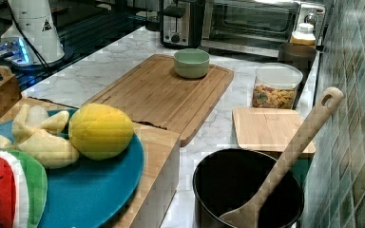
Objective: Open the drawer.
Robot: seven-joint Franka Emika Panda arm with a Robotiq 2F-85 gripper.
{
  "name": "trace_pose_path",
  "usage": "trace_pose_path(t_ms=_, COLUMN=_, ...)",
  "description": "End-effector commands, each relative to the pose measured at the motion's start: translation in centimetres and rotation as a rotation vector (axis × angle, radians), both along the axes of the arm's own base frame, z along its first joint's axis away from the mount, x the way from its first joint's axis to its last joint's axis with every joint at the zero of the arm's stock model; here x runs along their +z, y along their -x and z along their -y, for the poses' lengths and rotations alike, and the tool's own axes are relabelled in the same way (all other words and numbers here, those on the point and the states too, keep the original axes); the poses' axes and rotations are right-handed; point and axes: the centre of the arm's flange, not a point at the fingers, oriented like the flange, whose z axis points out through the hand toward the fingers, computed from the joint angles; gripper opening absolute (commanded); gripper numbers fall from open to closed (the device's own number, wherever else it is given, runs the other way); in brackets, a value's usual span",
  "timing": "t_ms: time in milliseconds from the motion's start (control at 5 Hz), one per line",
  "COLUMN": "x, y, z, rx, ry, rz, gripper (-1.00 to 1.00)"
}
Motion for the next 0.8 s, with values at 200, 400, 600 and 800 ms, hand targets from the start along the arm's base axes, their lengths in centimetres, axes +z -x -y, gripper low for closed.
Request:
trace_pose_path(t_ms=200, x=0.0, y=0.0, z=0.5, rx=-0.008, ry=0.003, rz=-0.001, gripper=1.0)
trace_pose_path(t_ms=400, x=-0.6, y=0.9, z=0.9, rx=0.144, ry=0.051, rz=-0.032, gripper=1.0)
trace_pose_path(t_ms=600, x=-1.3, y=2.7, z=2.3, rx=0.406, ry=0.044, rz=-0.028, gripper=1.0)
trace_pose_path(t_ms=800, x=-1.8, y=4.2, z=3.8, rx=0.528, ry=0.049, rz=-0.008, gripper=1.0)
